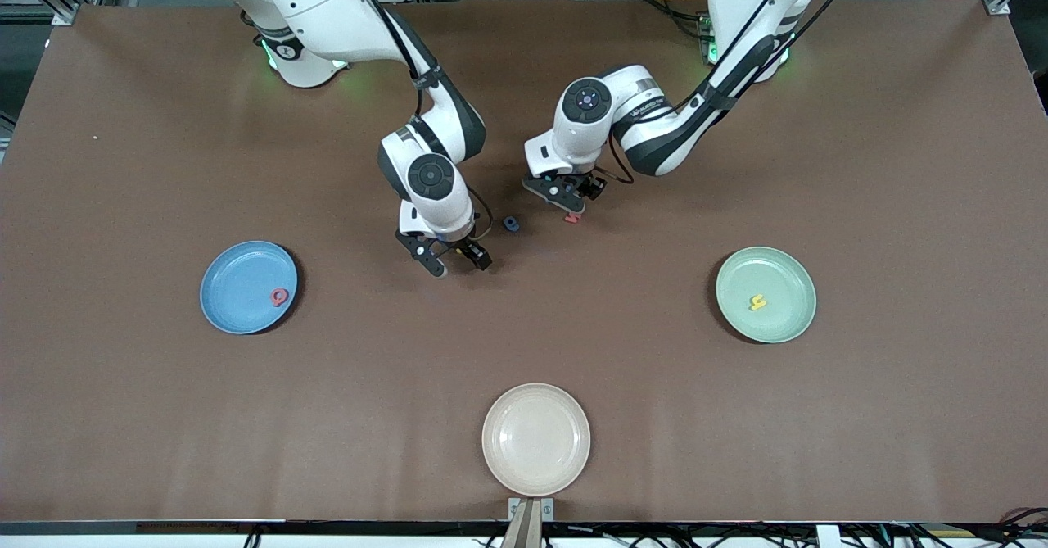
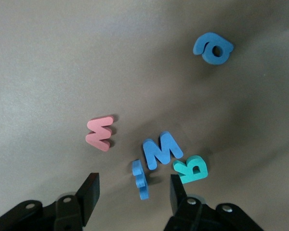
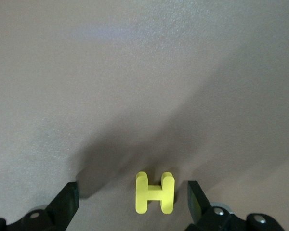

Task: Sort uppercase to blue plate, lowercase to green plate
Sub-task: 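Grasp yellow H with the right gripper while the left gripper grasps blue m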

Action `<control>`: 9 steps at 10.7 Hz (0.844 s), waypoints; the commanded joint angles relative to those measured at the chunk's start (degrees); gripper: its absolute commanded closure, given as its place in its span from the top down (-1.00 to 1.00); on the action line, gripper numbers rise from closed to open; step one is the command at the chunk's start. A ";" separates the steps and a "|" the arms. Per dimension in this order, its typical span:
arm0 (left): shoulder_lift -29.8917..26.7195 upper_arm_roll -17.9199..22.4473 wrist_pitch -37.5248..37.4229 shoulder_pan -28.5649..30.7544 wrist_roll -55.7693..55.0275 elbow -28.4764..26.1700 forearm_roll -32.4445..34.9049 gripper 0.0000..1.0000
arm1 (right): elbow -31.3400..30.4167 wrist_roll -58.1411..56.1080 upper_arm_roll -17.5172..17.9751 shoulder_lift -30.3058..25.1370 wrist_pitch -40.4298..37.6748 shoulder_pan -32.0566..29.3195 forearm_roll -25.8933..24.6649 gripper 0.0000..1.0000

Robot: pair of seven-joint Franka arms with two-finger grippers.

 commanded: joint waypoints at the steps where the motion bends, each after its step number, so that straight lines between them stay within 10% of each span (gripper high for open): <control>1: 0.81 0.33 0.90 -0.28 -2.28 -0.07 1.03 0.28 | -0.71 -0.48 -0.31 -0.42 -0.17 0.71 -1.80 1.00; 3: 1.60 0.42 0.90 -0.28 -3.15 0.01 1.03 0.18 | -1.15 -0.47 -0.31 -0.51 -0.17 0.89 -3.03 1.00; 5: 1.95 0.42 0.90 -0.28 -3.86 0.19 0.94 0.16 | -1.24 -0.39 -0.31 -0.77 -0.17 0.89 -3.82 -0.99; 9: 3.18 0.42 0.90 -0.46 -4.83 0.46 1.03 0.06 | -1.33 -0.56 -0.22 -1.56 -0.35 1.41 -4.00 -1.00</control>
